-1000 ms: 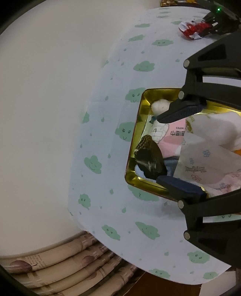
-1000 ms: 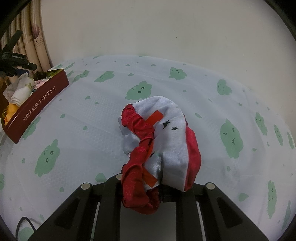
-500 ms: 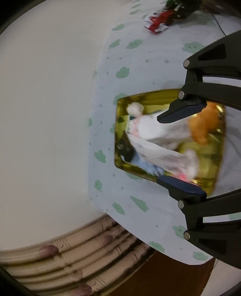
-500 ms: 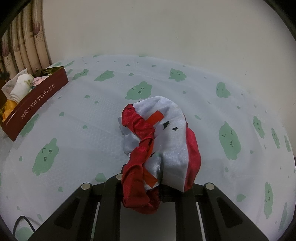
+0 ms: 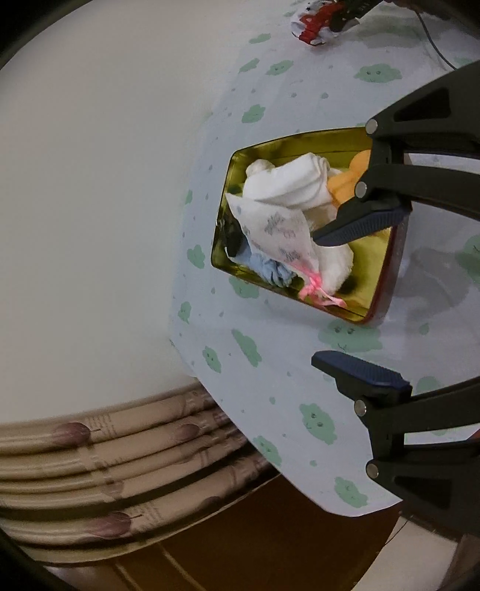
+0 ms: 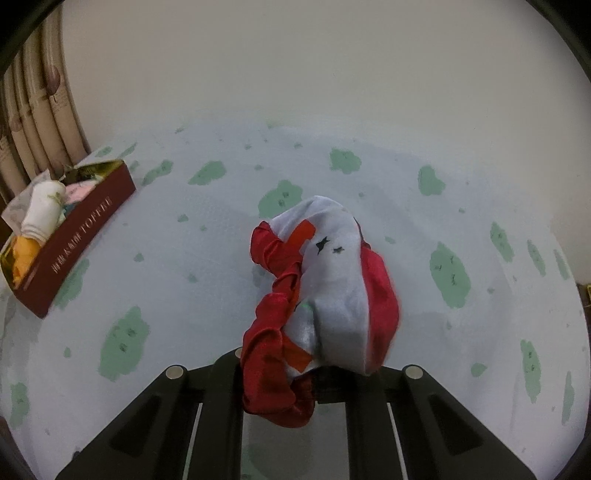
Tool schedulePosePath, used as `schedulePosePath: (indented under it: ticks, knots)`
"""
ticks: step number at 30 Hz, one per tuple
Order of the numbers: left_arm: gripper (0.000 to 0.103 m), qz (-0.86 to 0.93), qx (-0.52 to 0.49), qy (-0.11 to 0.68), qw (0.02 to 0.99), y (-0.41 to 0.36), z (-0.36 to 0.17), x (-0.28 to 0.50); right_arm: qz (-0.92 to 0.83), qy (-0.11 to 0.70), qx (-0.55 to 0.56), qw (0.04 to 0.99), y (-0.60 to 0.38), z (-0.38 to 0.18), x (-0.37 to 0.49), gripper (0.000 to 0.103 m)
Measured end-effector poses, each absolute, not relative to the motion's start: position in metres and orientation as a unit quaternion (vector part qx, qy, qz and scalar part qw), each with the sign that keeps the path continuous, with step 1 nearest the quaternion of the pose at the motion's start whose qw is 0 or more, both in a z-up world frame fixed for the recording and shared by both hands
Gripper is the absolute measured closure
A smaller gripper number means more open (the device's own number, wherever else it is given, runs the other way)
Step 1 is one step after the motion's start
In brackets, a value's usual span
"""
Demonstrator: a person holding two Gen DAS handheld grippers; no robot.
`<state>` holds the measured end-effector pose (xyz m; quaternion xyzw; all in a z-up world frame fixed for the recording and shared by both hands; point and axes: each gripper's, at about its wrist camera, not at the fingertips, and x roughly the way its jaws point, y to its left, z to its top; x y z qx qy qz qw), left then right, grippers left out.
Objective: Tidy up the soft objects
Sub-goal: 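Carry the red-and-white cloth into the tin box and open the right gripper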
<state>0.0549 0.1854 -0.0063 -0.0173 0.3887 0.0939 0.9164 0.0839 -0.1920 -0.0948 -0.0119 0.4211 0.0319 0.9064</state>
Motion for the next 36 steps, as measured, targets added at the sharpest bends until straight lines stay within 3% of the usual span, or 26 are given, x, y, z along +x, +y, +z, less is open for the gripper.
schedulePosePath:
  ticks: [23,36]
  knots:
    - [0.043,0.116,-0.045,0.402,0.907,0.233,-0.018,0.061,0.176,0.376,-0.05,0.908,-0.038,-0.017,0.09,0.092]
    - [0.043,0.137,-0.06,0.398,0.905,0.25,-0.018,0.061,0.293,0.403,-0.043,0.866,0.075,-0.032,0.099,0.092]
